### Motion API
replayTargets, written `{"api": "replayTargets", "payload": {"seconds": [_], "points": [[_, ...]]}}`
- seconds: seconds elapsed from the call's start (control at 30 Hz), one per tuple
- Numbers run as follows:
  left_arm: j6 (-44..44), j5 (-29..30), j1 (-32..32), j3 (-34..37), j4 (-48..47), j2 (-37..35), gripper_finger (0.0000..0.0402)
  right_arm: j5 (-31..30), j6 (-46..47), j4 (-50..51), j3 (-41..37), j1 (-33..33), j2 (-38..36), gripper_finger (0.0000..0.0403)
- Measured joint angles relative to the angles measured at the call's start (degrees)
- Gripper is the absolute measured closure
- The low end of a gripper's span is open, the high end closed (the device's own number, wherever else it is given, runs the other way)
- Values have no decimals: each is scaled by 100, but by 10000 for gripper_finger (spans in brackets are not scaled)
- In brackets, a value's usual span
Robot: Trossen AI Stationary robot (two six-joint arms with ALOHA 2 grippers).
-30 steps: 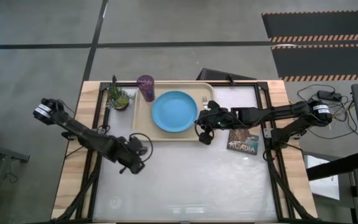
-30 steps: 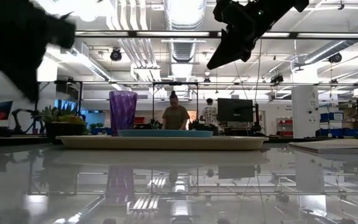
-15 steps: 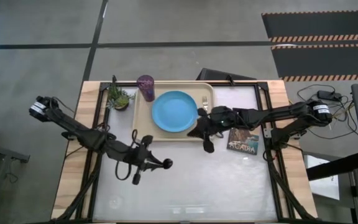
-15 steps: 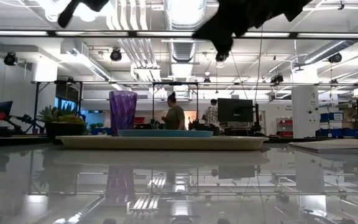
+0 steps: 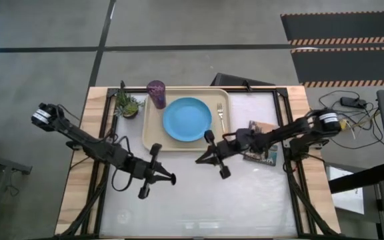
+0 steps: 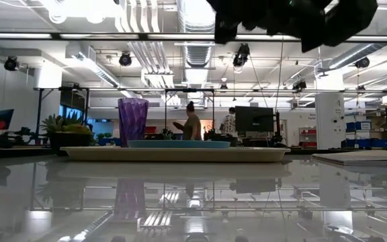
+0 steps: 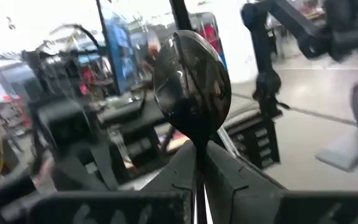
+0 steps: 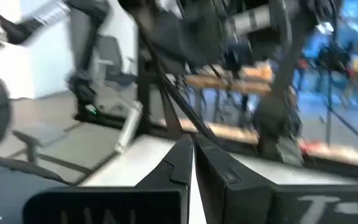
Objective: Pick and place plate/cup/fork/spoon on tray
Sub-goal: Put the black spoon on the brown tray to the right of the blue plate
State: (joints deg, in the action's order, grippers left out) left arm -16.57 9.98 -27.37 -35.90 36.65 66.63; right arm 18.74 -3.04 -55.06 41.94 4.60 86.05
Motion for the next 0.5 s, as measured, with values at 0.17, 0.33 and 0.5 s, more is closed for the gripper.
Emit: {"api": "replayTargets", "payload": {"seconds": [0.17, 0.33, 0.5], "points": [[-34, 16, 41, 205, 342, -2, 401, -712, 370, 10, 326, 78, 644, 394], [-33, 86, 80, 353, 492, -2, 401, -631, 446, 8, 824, 95, 1111, 372], [-38, 295, 87, 408, 484, -63, 402, -629, 256, 102, 1182, 164, 1227, 309]]}}
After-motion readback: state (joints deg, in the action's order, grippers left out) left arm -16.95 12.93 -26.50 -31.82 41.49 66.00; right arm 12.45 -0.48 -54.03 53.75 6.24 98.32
